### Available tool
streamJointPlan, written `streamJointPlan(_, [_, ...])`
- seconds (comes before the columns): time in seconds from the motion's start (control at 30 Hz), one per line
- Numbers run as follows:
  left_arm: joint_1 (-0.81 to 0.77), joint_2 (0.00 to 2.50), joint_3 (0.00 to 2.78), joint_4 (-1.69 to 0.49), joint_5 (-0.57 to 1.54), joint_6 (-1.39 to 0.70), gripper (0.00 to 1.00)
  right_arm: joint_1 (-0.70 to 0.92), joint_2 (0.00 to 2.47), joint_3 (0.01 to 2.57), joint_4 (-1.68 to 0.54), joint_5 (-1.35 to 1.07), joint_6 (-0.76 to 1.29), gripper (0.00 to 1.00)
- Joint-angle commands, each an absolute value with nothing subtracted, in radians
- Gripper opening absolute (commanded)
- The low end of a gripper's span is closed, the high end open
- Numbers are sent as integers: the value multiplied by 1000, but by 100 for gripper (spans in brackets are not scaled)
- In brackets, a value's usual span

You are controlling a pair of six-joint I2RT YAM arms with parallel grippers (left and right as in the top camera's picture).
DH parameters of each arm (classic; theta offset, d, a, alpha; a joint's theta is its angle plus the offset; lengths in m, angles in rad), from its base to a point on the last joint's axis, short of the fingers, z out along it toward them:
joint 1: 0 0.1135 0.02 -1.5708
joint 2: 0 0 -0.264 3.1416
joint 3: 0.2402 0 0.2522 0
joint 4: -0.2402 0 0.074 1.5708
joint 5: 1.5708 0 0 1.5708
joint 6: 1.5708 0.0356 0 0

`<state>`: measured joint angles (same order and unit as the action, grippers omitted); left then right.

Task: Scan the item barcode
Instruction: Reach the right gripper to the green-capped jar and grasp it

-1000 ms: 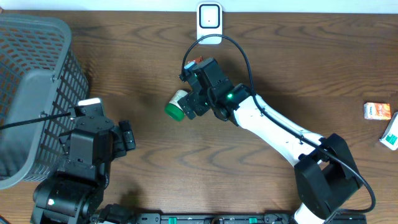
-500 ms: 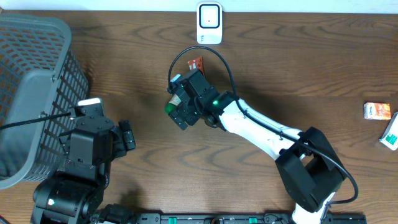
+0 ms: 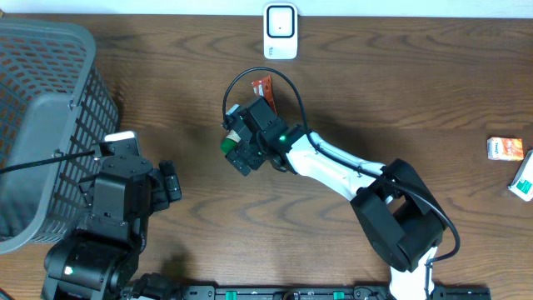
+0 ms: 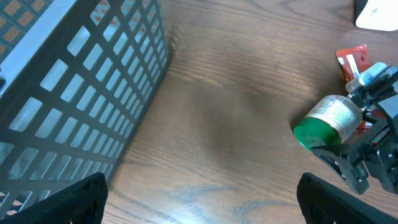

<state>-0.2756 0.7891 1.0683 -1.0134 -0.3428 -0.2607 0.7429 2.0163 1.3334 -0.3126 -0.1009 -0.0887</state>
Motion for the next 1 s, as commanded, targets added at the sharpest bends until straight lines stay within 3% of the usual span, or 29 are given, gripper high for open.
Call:
streamJointPlan(0.0, [-270, 785, 1077, -1013, -352, -248, 98, 742, 2031, 1366, -303, -107, -111, 99])
streamJointPlan(0.57, [-270, 785, 1077, -1013, -352, -248, 98, 742, 2146, 1479, -294, -110, -113, 98])
streamJointPlan(0.77, [-270, 785, 1077, -1013, -352, -248, 98, 739, 2146, 1485, -340, -110, -109, 74])
streamJointPlan(0.97, [-270, 785, 1077, -1013, -352, -248, 98, 738, 2146, 1485, -376, -110, -105, 63])
